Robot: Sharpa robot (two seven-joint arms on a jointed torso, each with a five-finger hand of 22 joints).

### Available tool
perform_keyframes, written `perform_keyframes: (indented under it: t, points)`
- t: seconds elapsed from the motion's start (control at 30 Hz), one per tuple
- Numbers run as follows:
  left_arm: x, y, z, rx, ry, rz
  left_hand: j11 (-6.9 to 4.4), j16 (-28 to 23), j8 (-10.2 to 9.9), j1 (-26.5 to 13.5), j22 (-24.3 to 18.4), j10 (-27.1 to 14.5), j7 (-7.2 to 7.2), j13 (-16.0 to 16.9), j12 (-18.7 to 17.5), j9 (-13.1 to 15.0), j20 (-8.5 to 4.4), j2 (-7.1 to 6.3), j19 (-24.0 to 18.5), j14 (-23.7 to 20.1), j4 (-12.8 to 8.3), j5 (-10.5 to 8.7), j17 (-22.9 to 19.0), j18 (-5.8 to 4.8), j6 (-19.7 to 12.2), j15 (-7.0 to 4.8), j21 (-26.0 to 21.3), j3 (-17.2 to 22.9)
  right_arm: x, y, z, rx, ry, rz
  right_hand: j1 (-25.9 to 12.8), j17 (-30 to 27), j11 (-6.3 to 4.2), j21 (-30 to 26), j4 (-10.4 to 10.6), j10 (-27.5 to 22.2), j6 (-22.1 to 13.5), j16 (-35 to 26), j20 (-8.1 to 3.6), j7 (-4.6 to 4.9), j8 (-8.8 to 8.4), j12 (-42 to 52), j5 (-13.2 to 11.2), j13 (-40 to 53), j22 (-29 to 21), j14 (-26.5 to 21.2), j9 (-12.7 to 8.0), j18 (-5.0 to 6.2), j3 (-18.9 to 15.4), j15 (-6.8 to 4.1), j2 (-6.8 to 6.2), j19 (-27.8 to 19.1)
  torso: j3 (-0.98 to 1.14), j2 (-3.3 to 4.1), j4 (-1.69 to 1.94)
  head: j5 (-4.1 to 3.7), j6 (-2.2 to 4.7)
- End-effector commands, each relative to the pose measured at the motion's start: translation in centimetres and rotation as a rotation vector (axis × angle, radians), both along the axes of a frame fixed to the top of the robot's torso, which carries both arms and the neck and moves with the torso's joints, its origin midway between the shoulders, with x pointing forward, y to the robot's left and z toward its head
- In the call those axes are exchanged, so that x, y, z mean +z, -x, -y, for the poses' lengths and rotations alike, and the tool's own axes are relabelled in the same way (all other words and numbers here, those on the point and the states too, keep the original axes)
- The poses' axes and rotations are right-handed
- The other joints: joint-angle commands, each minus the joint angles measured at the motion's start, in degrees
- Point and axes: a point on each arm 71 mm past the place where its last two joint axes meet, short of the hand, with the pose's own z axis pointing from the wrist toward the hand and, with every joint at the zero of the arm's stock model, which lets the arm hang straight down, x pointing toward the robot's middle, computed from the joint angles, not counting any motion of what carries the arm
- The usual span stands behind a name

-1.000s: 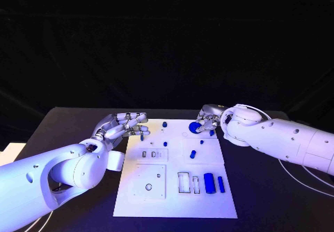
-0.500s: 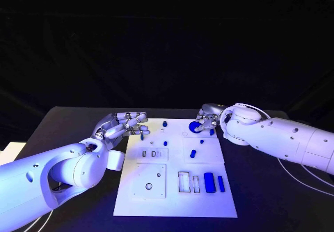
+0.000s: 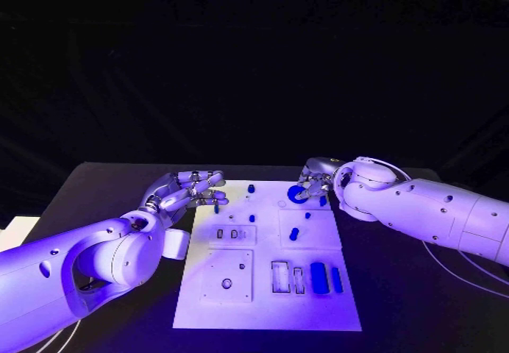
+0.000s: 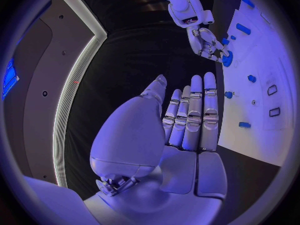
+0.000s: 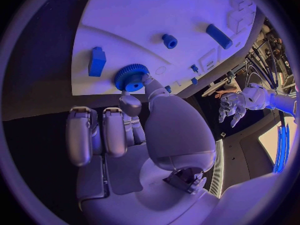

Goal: Assemble the parts on the task board

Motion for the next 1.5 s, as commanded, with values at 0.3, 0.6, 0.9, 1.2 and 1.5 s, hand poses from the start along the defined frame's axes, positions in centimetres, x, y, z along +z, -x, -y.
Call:
perform_keyframes:
  t: [0.3, 0.6, 0.9, 1.2, 1.5]
  points:
    - [0.1, 0.1, 0.3, -0.028, 0.013, 0.0, -0.06, -0.6, -0.4, 0.1, 0.0, 0.0, 0.04, 0.1, -0.3, 0.0, 0.14, 0.57, 0.0, -0.4, -0.6, -0.3, 0.3, 0.84, -0.1, 0.21, -0.3, 0.4, -0.2, 0.4, -0.7, 0.021, 0.117, 0.092, 7.1, 1.8, -1.05, 1.1, -4.3, 2.1, 3.9, 1.2, -0.74, -1.13, 1.16, 3.4, -9.7, 4.2, 4.7, 3.2, 0.5, -1.53, 5.3, -0.88, 1.65, 1.6, 0.04, -0.01, -0.01, -0.05, -0.15]
    - [0.1, 0.1, 0.4, -0.044, 0.019, -0.001, -0.05, -0.8, -0.5, 0.4, 0.0, 0.0, 0.02, 0.1, -0.4, 0.0, 0.13, 0.71, 0.0, -0.5, -1.0, -0.32, 0.4, 0.84, -0.2, 0.21, -0.4, 0.6, 0.4, 1.5, -2.1, 0.057, 0.04, 0.165, 2.6, 2.3, -0.98, 1.4, -2.0, 2.8, 4.2, 1.5, -0.84, -1.11, 0.77, 4.0, -10.3, 5.1, 5.3, 3.3, 0.4, -1.68, 4.2, -0.84, 0.77, 2.0, 0.05, -0.01, 0.04, 0.02, -0.1]
    - [0.1, 0.1, 0.4, -0.047, 0.022, -0.01, -0.09, -1.1, -0.7, 1.3, 0.2, 0.0, 0.0, 0.0, -0.6, 0.0, 0.02, 0.84, 0.0, -0.6, -2.0, -0.34, 0.9, 0.85, -0.1, 0.13, -0.4, 1.2, 1.2, 3.0, -5.2, 0.121, -0.082, 0.173, 0.5, 2.2, -0.77, 1.4, -0.4, 2.8, 3.6, 1.4, -0.72, -0.9, 0.09, 3.8, -10.0, 5.3, 5.4, 3.2, 0.2, -1.69, 3.3, -0.69, 0.5, 2.0, -0.03, -0.01, 0.07, 0.12, 0.2]
    - [0.0, 0.1, 0.4, -0.048, 0.022, -0.012, -0.09, -1.2, -0.7, 1.3, 0.2, 0.0, 0.0, 0.0, -0.6, 0.0, 0.01, 0.85, 0.0, -0.5, -2.1, -0.35, 0.9, 0.85, -0.1, 0.13, -0.4, 1.3, 1.6, 3.1, -8.4, 0.169, -0.102, 0.22, 0.9, 2.2, -0.77, 1.4, -0.4, 2.7, 3.4, 1.4, -0.65, -0.89, -0.14, 3.7, -9.4, 5.4, 5.4, 3.2, 0.2, -1.7, 3.5, -0.66, 0.7, 2.1, -0.03, 0.02, 0.11, 0.41, 0.23]
    - [0.0, 0.1, 0.5, -0.048, 0.022, -0.013, -0.09, -1.2, -0.7, 1.4, 0.2, 0.0, 0.0, 0.0, -0.6, 0.0, 0.0, 0.9, 0.0, -0.5, -2.1, -0.35, 0.9, 0.85, -0.1, 0.12, -0.4, 1.3, 0.8, 2.6, -10.7, 0.188, -0.091, 0.211, 1.5, 2.2, -0.75, 1.4, -0.5, 2.6, 3.4, 1.4, -0.61, -0.85, -0.35, 3.5, -8.5, 5.5, 5.4, 3.2, 0.1, -1.68, 3.9, -0.64, 0.84, 2.0, 0.01, 0.03, 0.08, 0.59, 0.11]
